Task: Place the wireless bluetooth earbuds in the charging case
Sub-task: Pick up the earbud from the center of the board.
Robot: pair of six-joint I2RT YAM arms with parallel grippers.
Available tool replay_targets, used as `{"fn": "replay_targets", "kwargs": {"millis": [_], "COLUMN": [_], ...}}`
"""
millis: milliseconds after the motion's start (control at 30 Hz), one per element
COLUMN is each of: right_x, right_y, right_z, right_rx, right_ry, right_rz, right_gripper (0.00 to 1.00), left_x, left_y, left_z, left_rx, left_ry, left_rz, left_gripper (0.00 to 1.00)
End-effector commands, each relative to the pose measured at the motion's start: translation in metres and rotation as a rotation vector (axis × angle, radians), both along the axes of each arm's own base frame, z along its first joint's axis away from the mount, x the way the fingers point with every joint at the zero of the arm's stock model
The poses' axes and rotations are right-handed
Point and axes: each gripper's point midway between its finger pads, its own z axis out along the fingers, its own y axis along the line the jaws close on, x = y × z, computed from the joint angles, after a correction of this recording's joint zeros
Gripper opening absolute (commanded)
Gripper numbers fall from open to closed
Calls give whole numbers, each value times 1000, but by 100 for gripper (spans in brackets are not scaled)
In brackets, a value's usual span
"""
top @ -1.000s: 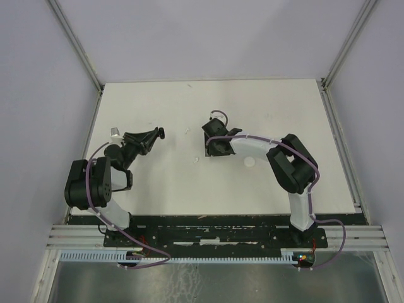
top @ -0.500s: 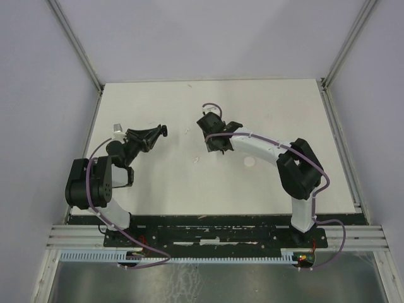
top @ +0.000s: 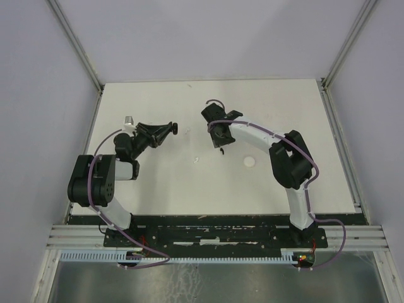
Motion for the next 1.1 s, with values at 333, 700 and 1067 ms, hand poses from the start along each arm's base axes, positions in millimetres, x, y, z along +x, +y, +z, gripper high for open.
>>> {"fn": "replay_targets", "kwargs": {"millis": [333,700,1067], "right_x": [5,7,10], "right_y": [22,14,12], "right_z": [-12,-28,-39], "right_rx": [71,56,77], "right_ry": [102,128,155], "right_rz": [5,-33,-46], "right_gripper": [49,47,41], "left_x": [3,3,3], "left_y": [-11,-14,-16], "left_z": [10,9,9], "left_rx": [44,44,44], "left_ry": [-72,-71,-73], "left_rz": [-50,-64,-67], "left_gripper": [3,3,3]}}
